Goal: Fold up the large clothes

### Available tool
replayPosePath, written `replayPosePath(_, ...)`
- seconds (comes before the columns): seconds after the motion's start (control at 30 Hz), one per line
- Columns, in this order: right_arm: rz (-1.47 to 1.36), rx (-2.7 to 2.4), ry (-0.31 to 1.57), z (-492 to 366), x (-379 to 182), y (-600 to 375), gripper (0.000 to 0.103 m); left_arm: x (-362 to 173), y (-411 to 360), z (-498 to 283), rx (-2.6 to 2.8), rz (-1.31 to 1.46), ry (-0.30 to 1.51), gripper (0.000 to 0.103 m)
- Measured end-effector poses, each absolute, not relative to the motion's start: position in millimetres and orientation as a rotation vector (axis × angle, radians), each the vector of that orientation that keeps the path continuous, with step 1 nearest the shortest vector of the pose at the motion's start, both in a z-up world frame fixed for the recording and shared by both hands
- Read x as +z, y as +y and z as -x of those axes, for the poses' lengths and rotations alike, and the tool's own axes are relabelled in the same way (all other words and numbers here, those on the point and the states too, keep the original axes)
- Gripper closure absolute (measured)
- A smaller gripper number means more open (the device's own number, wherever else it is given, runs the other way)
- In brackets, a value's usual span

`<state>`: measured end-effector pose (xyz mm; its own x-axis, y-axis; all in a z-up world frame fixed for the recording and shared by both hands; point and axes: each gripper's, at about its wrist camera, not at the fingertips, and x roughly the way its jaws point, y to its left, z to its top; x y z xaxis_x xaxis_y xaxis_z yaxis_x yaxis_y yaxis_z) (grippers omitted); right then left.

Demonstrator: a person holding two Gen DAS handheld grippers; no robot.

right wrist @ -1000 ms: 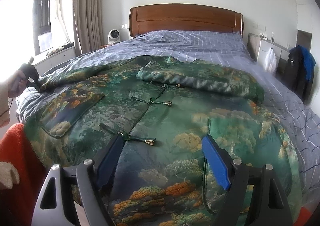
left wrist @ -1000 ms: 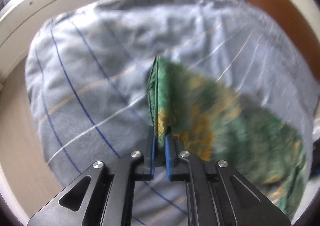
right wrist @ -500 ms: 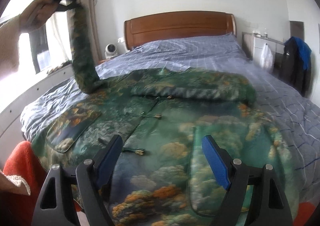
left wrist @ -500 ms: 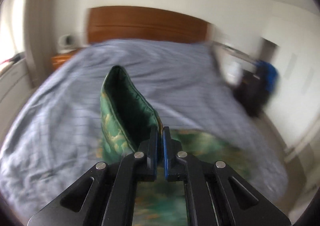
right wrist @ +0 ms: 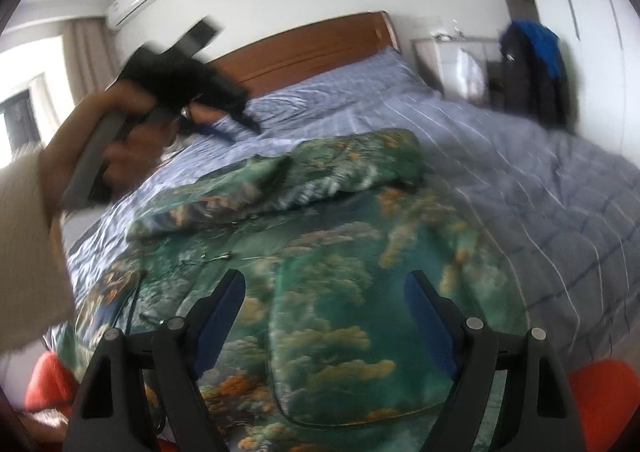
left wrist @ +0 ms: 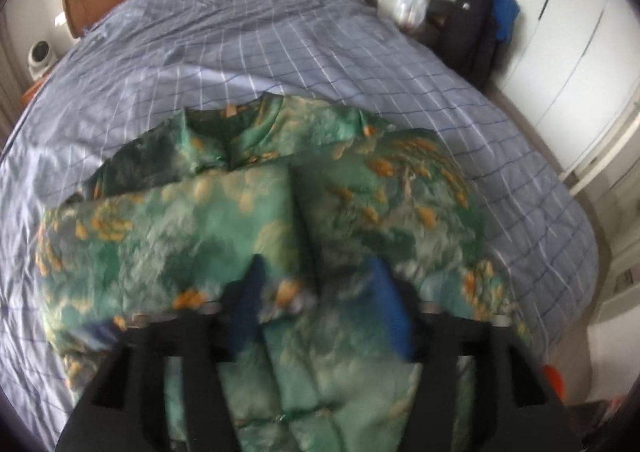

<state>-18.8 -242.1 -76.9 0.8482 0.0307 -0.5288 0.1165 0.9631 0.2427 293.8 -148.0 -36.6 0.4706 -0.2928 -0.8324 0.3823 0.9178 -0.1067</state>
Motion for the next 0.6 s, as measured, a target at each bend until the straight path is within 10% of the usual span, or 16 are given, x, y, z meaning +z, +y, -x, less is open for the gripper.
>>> replayPosePath(0.17, -0.365, -0.041, 0.611, 8, -68, -261, 0.022, -34, -53, -253, -0.307, -0.187, 0.849, 0.007)
replayPosePath(0.6, -0.389, 0.249, 0.991, -251, -56, -197, 0.031, -130, 100, -170, -0.005, 0.018, 0.933, 0.007)
